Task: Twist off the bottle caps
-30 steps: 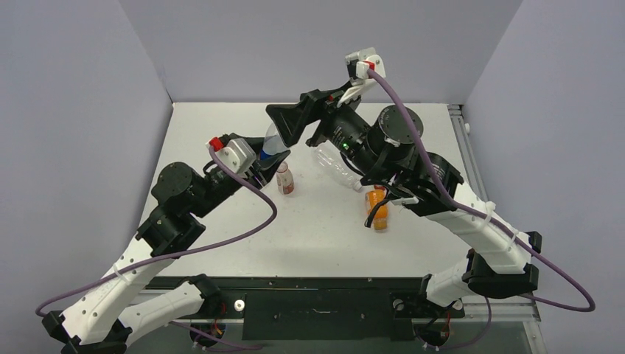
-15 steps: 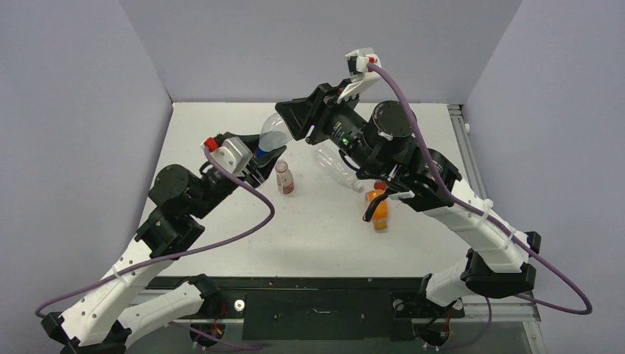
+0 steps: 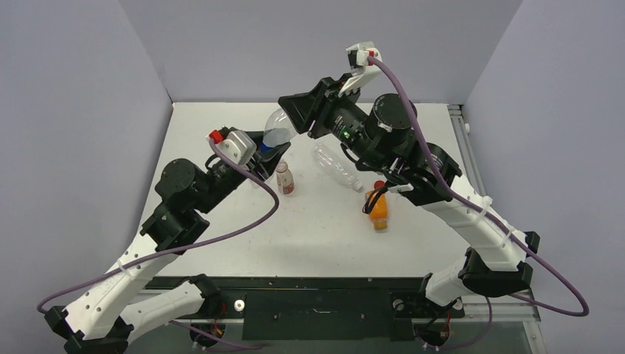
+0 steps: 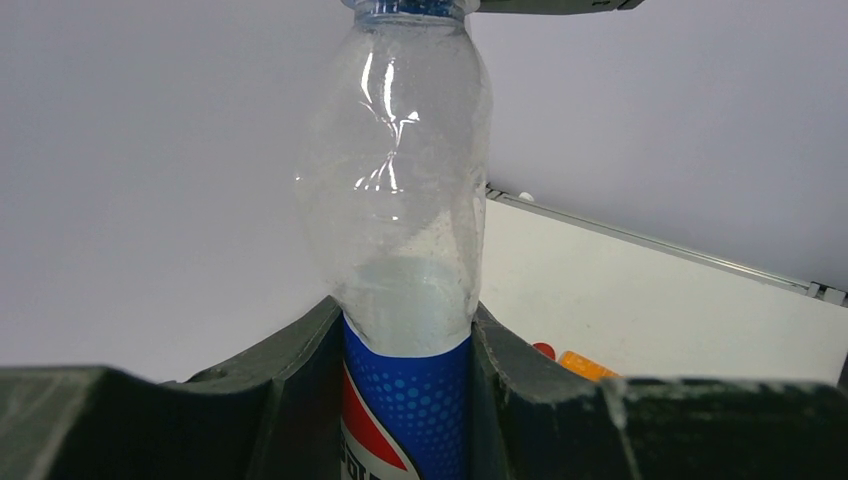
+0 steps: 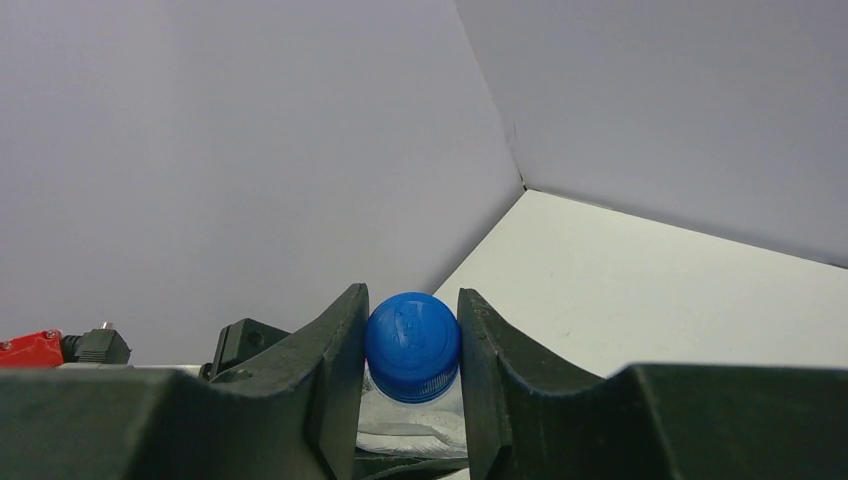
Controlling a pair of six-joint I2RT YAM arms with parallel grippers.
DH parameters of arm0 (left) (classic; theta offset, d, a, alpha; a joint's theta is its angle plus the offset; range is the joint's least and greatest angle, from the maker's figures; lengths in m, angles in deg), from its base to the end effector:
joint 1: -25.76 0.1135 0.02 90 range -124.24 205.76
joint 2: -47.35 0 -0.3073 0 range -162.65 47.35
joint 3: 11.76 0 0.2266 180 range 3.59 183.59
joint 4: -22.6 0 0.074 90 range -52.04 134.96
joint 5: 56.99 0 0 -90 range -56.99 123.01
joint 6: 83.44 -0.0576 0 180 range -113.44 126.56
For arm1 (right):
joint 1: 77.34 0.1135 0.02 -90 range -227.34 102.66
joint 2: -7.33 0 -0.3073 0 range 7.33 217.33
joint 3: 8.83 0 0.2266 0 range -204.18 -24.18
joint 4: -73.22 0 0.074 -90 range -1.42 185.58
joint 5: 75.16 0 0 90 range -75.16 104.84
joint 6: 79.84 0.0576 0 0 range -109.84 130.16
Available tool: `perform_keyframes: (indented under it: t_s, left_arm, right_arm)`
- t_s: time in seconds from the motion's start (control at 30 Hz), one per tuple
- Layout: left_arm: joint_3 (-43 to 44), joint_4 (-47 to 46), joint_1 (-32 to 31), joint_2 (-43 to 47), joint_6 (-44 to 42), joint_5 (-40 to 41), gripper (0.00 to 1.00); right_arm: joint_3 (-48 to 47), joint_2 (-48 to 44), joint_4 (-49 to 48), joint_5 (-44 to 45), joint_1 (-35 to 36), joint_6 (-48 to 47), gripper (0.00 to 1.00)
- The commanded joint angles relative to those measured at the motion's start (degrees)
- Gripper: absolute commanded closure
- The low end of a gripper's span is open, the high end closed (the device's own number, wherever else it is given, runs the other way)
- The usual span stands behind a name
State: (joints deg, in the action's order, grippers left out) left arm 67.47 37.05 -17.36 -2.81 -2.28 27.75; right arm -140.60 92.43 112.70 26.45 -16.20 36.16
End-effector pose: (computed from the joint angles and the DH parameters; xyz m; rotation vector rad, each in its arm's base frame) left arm 0.1046 -0.1052 0.4927 0.6567 1.1663 -0.5683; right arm 0.1446 0.2384 0.6008 -0.2944 1.5155 1.0859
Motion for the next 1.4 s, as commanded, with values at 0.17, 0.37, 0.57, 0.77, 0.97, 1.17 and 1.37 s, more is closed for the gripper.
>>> perform_keyframes:
  t_s: [0.17, 0.37, 0.57, 0.77, 0.97, 1.17, 1.37]
  left_arm:
    - [7.4, -1.4, 0.0, -0.4, 14.8, -16.9, 1.00]
    - [11.2, -0.4, 0.0, -2.2, 25.5, -32.2, 1.00]
    - [14.1, 0.8, 0.0, -3.5, 29.7, -42.9, 1.00]
    - [14.1, 1.7, 0.0, -3.3, 28.4, -44.1, 1.00]
    - [10.5, 3.1, 0.0, -0.9, 18.4, -28.1, 1.00]
    - [6.2, 1.8, 0.0, 0.6, 6.9, -15.5, 1.00]
    - [4.2, -1.8, -0.1, 1.3, 0.6, -10.8, 1.00]
  right_arm:
    - [4.3, -8.3, -6.9, -26.1, -3.7, -8.9, 1.00]
    - [4.2, -9.1, -10.2, -50.4, -5.4, -9.1, 1.00]
    - [5.2, -8.7, -16.7, -62.8, -5.5, -6.5, 1.00]
    - [2.8, -8.3, -10.9, -58.6, -5.8, -10.6, 0.96]
    - [8.8, -13.3, -13.0, -28.5, -4.7, -9.9, 0.22]
    - [6.0, -11.0, -8.1, -6.8, 2.3, -10.4, 0.19]
    - [-5.6, -3.0, 3.3, 4.2, 5.0, -9.5, 0.19]
